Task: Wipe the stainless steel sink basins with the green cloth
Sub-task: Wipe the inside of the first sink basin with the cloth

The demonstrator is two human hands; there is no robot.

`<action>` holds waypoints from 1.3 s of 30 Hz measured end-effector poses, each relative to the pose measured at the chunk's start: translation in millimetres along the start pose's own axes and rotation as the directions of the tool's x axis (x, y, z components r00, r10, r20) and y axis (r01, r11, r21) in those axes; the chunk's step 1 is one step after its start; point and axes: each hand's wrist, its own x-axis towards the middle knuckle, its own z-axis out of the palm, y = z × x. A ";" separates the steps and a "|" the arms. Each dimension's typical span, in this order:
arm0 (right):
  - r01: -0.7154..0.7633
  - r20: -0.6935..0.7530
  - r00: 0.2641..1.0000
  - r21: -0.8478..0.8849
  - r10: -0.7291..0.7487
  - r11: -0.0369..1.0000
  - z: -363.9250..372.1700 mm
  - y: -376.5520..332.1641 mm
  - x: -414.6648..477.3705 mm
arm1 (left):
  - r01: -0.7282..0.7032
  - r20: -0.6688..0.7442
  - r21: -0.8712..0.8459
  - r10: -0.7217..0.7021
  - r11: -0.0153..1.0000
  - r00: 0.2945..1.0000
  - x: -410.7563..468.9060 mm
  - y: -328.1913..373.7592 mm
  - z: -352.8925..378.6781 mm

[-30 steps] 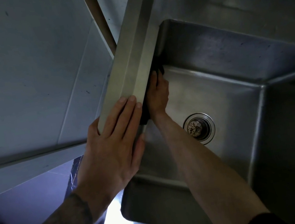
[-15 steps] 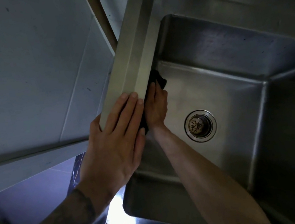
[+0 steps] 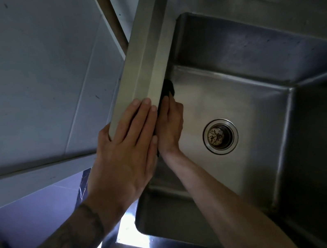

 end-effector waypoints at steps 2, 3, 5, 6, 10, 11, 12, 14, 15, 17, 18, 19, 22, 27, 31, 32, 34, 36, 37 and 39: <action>0.172 -0.040 0.985 0.169 -0.168 0.970 -8.7 -6.4 -22.0 | -0.002 0.000 -0.001 0.002 1.000 1.000 -0.1 -0.3 0.3; 0.222 -0.045 0.975 0.217 -0.217 0.951 -10.7 -6.7 -28.7 | 0.000 -0.001 -0.003 0.000 1.000 1.000 0.6 0.1 -0.8; 0.194 -0.038 0.981 0.230 -0.190 0.954 -8.6 -5.7 -27.7 | 0.001 -0.008 -0.010 -0.001 1.000 1.000 0.8 0.9 -2.0; 0.132 -0.035 0.991 0.193 -0.128 0.972 -5.9 -3.3 -20.1 | 0.004 -0.010 -0.013 -0.005 1.000 1.000 0.5 1.6 -1.9; -0.135 0.037 0.990 -0.069 0.137 0.989 4.0 7.5 8.0 | 0.008 -0.009 -0.029 -0.009 1.000 1.000 2.3 1.5 -5.0; -0.135 0.043 0.989 -0.081 0.139 0.988 3.0 9.7 7.5 | 0.011 -0.007 -0.039 -0.011 0.999 1.000 2.2 1.4 -5.8; -0.094 0.042 0.995 -0.056 0.096 0.994 1.0 8.9 1.6 | 0.016 -0.007 -0.050 -0.017 0.999 1.000 2.0 1.2 -6.1; 0.056 0.013 0.998 0.044 -0.057 0.997 -3.6 3.0 -19.8 | 0.024 -0.009 -0.072 -0.025 0.997 1.000 2.3 0.4 -6.2; 0.128 0.000 0.992 0.099 -0.129 0.987 -6.1 2.0 -30.9 | 0.026 -0.006 -0.087 -0.027 0.996 1.000 3.1 0.4 -6.7; 0.212 -0.029 0.977 0.168 -0.210 0.963 -6.9 2.3 -44.1 | 0.040 -0.001 -0.114 -0.041 0.993 0.999 3.7 0.9 -7.0; 0.211 -0.042 0.978 0.160 -0.207 0.964 -5.5 3.8 -42.5 | 0.045 -0.002 -0.119 -0.045 0.992 0.999 3.9 0.8 -6.7; 0.185 -0.044 0.982 0.118 -0.181 0.976 -3.3 6.5 -36.8 | 0.043 -0.002 -0.117 -0.044 0.992 0.999 3.7 0.6 -6.4; -0.019 0.034 0.999 -0.096 0.022 0.995 3.0 13.3 -10.0 | 0.029 0.001 -0.098 -0.029 0.995 1.000 3.0 -0.1 -5.4; 0.071 0.069 0.995 -0.054 -0.067 0.996 -9.9 7.7 -33.2 | 0.026 0.027 -0.075 -0.024 0.997 0.999 1.9 1.0 -6.7; 0.232 0.048 0.971 0.060 -0.235 0.971 -16.1 8.6 -63.0 | 0.033 0.048 -0.073 -0.029 0.997 0.998 2.0 1.5 -9.2; 0.197 0.040 0.979 0.035 -0.198 0.980 -12.9 10.8 -57.2 | 0.033 0.051 -0.078 -0.029 0.996 0.998 2.5 1.8 -9.8; 0.052 0.060 0.997 -0.048 -0.049 0.998 -5.2 15.8 -41.4 | 0.036 0.044 -0.084 -0.032 0.996 0.999 2.9 2.0 -10.9; -0.088 0.104 0.990 -0.105 0.099 0.991 -2.3 20.9 -27.9 | 0.036 0.032 -0.093 -0.033 0.995 0.999 3.1 2.0 -11.3; -0.111 0.113 0.986 -0.120 0.125 0.987 -2.5 22.4 -25.5 | 0.036 0.034 -0.093 -0.033 0.995 0.999 3.1 2.2 -11.7; -0.055 0.095 0.993 -0.095 0.065 0.994 -5.2 19.1 -34.0 | 0.041 0.031 -0.096 -0.038 0.995 0.999 2.9 2.9 -11.9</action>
